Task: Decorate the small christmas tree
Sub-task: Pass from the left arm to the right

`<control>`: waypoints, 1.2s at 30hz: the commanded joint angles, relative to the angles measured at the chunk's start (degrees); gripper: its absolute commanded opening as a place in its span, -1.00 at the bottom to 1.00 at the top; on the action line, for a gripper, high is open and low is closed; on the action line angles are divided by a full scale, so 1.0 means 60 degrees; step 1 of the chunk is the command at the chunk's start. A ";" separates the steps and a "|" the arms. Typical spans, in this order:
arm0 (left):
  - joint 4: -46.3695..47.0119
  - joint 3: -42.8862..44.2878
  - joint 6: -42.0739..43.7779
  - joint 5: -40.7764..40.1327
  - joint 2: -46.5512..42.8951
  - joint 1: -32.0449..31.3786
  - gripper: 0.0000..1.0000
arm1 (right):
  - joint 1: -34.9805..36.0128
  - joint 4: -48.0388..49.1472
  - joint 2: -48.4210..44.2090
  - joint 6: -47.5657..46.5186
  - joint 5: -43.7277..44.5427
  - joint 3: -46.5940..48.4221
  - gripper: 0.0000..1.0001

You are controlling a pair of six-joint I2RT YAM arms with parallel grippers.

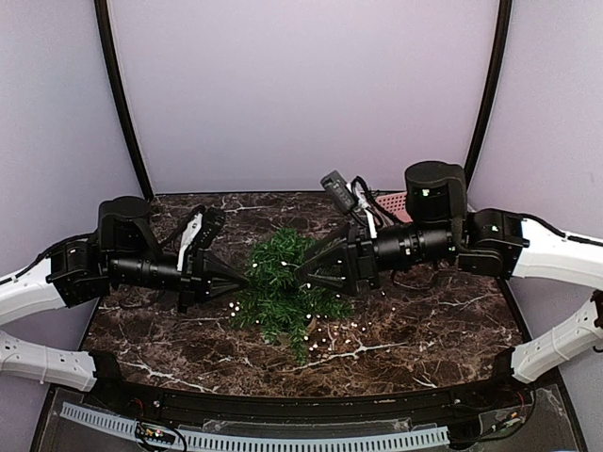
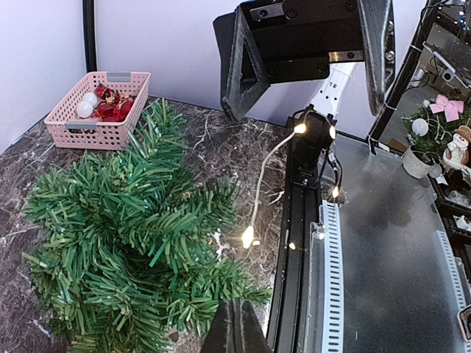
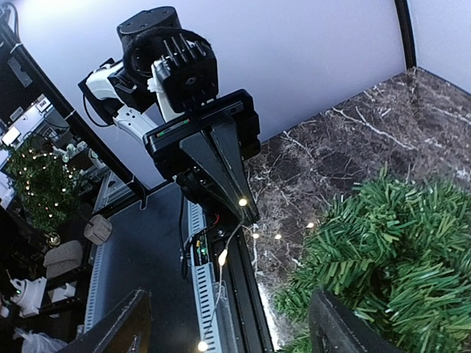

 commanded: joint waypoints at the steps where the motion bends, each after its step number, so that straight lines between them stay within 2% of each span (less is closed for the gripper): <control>1: -0.0193 0.0262 0.0290 0.0070 -0.0083 -0.0049 -1.00 | 0.0295 -0.0262 0.0320 -0.0352 -0.0119 0.0594 0.38; 4: -0.0153 0.0228 0.0332 0.0074 -0.0080 -0.0049 -1.00 | 0.0394 -0.0198 0.0515 -0.0378 -0.0148 0.0691 0.06; 10: -0.0105 0.0158 0.0242 0.0032 -0.0111 -0.0056 -1.00 | 0.0661 0.0051 0.0733 -0.0464 -0.0310 0.0979 -0.94; 11: -0.0060 0.0103 0.0230 0.0006 -0.0178 -0.0060 -1.00 | 0.0701 0.0163 0.0767 -0.0479 -0.0360 0.1019 -1.00; 14: 0.0039 -0.0198 -0.0134 -0.0221 -0.0451 -0.0062 -0.98 | 0.0844 0.0268 0.0966 -0.0591 -0.0504 0.1250 -1.00; 17: 0.0251 -0.0648 -0.0647 -0.0807 -0.1230 -0.0065 -0.65 | 0.1076 0.0165 0.1378 -0.0796 -0.0462 0.1729 -1.00; 18: 0.0294 -0.0945 -0.0995 -0.1315 -0.1450 -0.0057 -0.45 | 0.1166 0.0133 0.1545 -0.0872 -0.0419 0.1959 -1.00; 20: 0.0336 -0.1403 -0.1691 -0.2230 -0.2107 -0.0061 -0.24 | 0.1316 0.0211 0.1943 -0.0957 -0.0281 0.2216 -1.00; 21: 0.0292 -0.1567 -0.1901 -0.2846 -0.2599 -0.0052 -0.19 | 0.1385 0.0341 0.2053 -0.0963 -0.0256 0.2300 -1.00; 26: -0.0369 -0.2640 -0.3643 -0.4902 -0.4396 -0.0049 0.28 | 0.1764 0.0732 0.2984 -0.1022 -0.0308 0.2876 -1.00; 33: -0.1633 -0.3661 -0.5907 -0.7029 -0.5814 -0.0053 0.55 | 0.2288 0.1406 0.4106 -0.0746 -0.0606 0.3539 -1.00; 36: -0.2756 -0.3709 -0.7001 -0.8429 -0.6386 -0.0049 0.61 | 0.2549 0.1388 0.4525 -0.0705 -0.0748 0.3854 -1.00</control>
